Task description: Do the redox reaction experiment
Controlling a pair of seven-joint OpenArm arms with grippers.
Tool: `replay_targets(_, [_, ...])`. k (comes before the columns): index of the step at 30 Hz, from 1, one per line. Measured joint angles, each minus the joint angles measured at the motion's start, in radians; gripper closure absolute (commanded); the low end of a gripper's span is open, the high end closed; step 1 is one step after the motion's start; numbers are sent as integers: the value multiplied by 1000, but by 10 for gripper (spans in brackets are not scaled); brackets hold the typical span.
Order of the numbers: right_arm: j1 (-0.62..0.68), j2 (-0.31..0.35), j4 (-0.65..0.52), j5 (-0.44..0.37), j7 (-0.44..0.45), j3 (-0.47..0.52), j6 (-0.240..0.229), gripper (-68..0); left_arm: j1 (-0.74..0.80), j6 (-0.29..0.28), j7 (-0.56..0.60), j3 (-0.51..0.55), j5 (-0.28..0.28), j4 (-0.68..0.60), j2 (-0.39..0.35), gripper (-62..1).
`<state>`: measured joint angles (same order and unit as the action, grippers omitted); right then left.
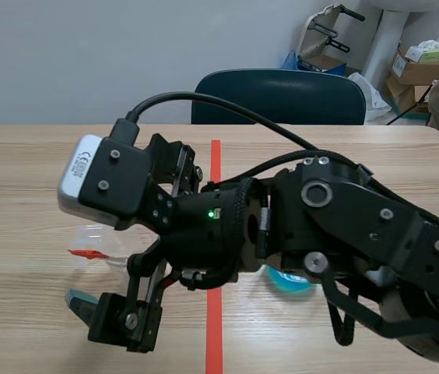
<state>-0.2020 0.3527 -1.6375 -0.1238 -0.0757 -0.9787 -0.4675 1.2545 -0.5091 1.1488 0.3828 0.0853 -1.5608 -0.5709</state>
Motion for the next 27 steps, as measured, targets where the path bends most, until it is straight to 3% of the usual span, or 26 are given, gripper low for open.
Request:
replay_targets(6, [0, -32, 28, 38, 0, 0, 3, -662, 0, 0, 0, 0, 0, 0, 0, -623])
replay_targets(13, [0, -31, 30, 46, 19, 0, 11, -424, -13, 0, -1, 0, 0, 0, 0, -623])
replay_targets(27, [0, -31, 30, 58, 23, 0, 11, -86, -66, 0, -42, 0, 0, -1, 0, -623])
